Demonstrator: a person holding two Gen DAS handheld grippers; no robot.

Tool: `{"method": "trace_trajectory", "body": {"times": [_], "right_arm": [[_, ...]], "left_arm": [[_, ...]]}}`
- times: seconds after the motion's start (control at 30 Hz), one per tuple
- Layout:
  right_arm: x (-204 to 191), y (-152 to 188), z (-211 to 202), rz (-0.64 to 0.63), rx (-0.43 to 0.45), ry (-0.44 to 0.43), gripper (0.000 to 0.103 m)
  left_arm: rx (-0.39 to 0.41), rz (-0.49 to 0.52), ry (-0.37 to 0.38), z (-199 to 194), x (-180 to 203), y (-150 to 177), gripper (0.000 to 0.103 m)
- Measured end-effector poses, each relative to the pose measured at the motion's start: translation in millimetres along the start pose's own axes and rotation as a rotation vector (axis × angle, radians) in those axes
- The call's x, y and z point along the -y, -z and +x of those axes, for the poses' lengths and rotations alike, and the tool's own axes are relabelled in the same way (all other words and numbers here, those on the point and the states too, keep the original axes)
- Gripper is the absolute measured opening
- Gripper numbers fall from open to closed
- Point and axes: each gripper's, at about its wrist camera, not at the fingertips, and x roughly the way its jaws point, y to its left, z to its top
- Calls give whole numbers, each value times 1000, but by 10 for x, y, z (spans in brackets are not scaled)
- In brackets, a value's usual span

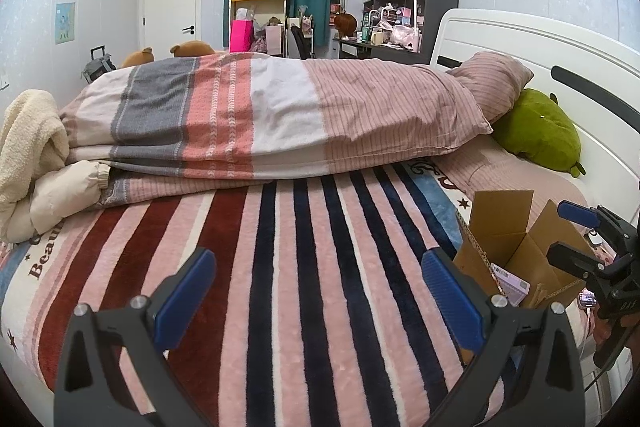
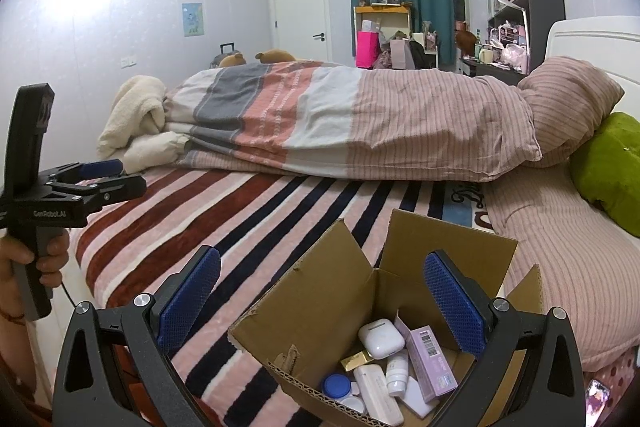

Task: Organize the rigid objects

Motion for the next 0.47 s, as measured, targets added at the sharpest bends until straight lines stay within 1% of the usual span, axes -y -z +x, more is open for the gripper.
{"method": "trace_trajectory", "body": {"times": [0.47], "right_arm": [[17,6,5,3,-1,-2,102]], "left_arm": [[2,4,-2,-11,-19,1,102]]}}
